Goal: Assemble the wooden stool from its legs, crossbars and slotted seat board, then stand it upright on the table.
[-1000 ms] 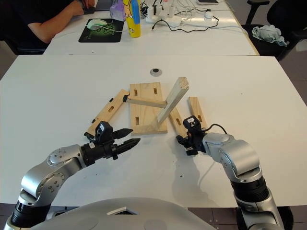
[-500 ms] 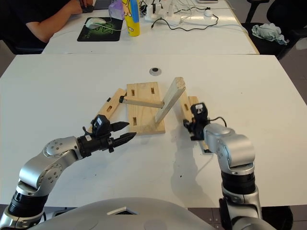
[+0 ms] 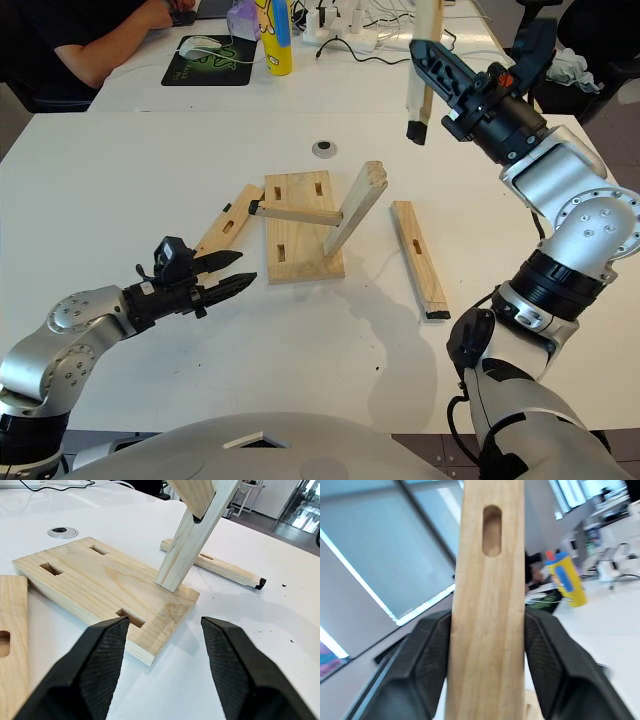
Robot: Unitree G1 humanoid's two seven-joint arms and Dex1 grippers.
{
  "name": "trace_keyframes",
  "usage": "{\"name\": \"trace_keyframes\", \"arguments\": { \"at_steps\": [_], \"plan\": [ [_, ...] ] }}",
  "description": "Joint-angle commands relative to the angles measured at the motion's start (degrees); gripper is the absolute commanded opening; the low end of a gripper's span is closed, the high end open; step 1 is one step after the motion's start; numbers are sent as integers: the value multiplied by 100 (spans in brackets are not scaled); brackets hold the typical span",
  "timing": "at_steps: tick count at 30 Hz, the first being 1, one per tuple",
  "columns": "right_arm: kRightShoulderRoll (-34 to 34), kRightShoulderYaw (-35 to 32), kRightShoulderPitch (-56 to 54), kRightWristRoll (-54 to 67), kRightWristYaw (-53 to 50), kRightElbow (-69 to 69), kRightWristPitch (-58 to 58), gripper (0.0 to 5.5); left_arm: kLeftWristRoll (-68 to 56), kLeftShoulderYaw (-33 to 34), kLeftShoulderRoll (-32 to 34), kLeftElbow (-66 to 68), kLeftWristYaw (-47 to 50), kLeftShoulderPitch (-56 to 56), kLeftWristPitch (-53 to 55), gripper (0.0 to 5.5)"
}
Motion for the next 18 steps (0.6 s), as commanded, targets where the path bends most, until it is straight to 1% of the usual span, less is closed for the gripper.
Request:
{"name": "trace_keyframes", "arguments": {
  "at_steps": [1,5,9,12,15,18],
  "plan": [
    [-941,264,-367,3781,261,-29,663,211,-1115,1234,641,140,-685,21,473,269],
    [-1370,649,190,4889,375,-322,475,211,-1808,1670,868,349,-861,-253,840,269],
    [-1611,779,654,4995,934,-649,485,211,-2204,1935,1016,529,-976,-354,1017,269],
    [-1943,1235,1310,4986,983,-1242,533,211,-2724,2220,1072,588,-949,-468,1258,269],
    [-1964,1836,1828,4103,765,-1760,408,211,-3551,2523,1172,510,-730,-698,1572,269],
    [-1703,2230,2260,3289,759,-2041,63,210,-4133,2612,1321,436,-541,-928,1808,269]
  ]
}}
